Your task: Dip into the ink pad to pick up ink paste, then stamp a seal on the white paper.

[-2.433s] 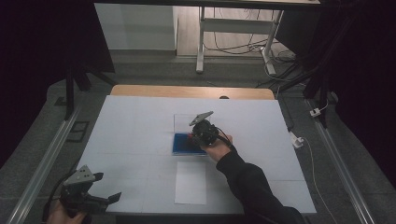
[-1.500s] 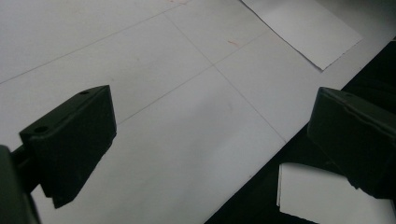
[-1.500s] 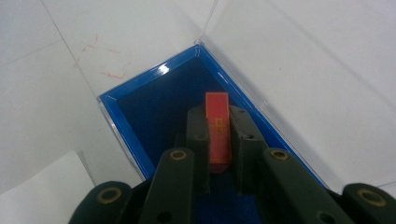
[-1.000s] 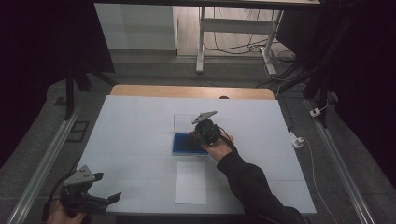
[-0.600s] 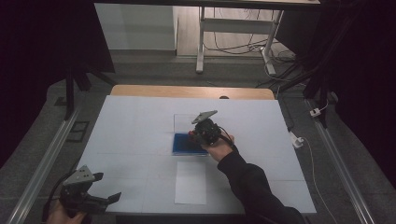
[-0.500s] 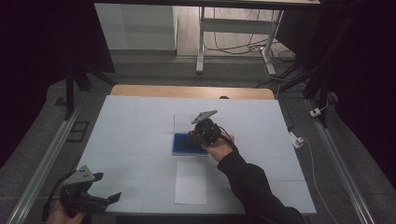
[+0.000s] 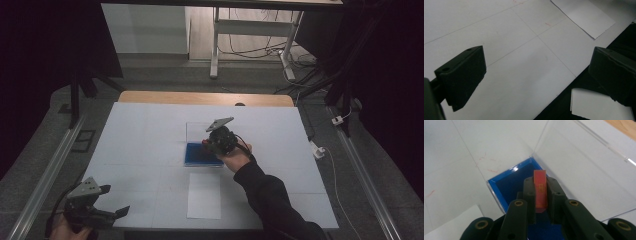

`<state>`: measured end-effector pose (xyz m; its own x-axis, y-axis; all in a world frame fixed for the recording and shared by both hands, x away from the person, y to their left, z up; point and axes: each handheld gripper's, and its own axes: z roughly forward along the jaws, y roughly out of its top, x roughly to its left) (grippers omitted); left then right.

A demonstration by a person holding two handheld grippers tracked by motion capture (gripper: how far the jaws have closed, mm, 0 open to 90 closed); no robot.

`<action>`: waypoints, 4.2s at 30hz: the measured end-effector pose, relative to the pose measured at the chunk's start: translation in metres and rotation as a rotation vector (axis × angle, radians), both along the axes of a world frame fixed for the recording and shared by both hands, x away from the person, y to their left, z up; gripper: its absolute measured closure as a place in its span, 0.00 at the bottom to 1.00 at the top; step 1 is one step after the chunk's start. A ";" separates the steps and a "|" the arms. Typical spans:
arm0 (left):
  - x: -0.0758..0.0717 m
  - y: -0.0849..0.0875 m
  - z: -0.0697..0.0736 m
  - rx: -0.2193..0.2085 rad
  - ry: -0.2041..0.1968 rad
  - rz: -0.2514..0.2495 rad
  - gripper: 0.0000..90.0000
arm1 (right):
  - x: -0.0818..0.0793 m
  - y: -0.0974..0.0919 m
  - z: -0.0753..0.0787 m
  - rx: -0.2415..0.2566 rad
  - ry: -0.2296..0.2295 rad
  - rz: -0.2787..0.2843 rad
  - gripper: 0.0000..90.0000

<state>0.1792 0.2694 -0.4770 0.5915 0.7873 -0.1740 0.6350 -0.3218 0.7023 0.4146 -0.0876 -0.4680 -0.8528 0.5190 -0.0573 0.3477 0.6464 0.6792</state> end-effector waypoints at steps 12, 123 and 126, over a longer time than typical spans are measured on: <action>0.000 0.000 0.000 -0.003 -0.001 -0.001 0.02 | 0.004 0.004 -0.017 -0.029 0.028 0.010 0.88; 0.001 0.002 0.000 -0.021 0.001 -0.003 0.02 | -0.055 -0.021 0.023 0.094 0.010 0.117 0.88; 0.001 0.002 0.000 -0.021 0.001 -0.004 0.02 | -0.058 -0.022 0.024 0.099 0.012 0.122 0.88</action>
